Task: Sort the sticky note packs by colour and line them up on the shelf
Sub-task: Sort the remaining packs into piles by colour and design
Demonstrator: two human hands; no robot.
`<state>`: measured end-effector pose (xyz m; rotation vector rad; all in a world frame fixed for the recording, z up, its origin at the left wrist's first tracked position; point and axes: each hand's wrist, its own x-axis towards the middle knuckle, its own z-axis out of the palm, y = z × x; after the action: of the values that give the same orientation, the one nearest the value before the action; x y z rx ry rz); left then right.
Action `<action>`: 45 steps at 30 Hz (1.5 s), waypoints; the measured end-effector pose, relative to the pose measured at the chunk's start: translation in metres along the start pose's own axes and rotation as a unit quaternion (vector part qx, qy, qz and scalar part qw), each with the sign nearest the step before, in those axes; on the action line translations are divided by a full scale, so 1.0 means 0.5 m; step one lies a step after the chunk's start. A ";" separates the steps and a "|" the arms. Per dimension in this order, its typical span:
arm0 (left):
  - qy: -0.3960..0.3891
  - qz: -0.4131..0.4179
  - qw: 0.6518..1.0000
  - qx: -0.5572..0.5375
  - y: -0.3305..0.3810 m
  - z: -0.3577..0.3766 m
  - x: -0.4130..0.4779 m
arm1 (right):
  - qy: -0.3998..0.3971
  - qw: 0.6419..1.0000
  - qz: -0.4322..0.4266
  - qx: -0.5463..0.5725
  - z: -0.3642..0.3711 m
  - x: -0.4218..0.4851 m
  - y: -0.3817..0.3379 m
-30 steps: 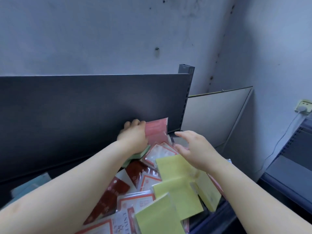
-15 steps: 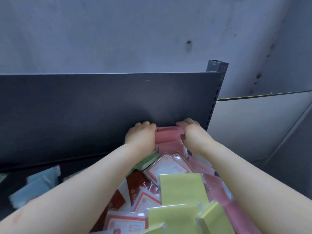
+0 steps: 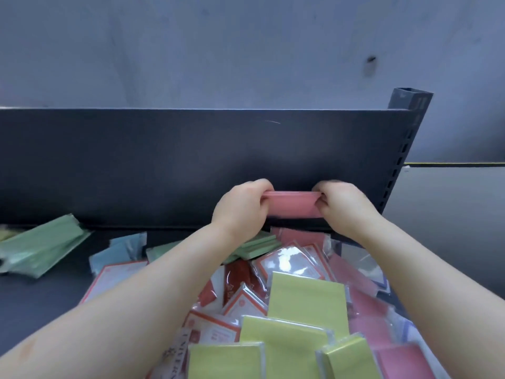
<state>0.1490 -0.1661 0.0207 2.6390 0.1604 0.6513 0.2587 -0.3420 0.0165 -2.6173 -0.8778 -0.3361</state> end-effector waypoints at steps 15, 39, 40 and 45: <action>0.115 -0.105 0.969 -0.190 -0.169 -0.181 -0.193 | 0.002 0.975 -0.085 0.207 -0.023 -0.029 -0.283; 0.190 -0.214 0.881 -0.378 -0.695 -0.562 -0.646 | -0.080 0.935 -0.048 0.341 0.230 -0.187 -1.019; 0.199 -0.222 0.874 -0.385 -0.705 -0.567 -0.651 | -0.086 0.932 -0.045 0.349 0.239 -0.186 -1.033; 0.225 -0.258 0.853 -0.393 -0.731 -0.590 -0.669 | -0.123 0.920 -0.048 0.369 0.279 -0.168 -1.090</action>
<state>-0.2888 0.2046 -0.0361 1.5315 0.5773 0.8852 -0.1284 0.0746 0.0025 -1.9318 -0.9734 0.2722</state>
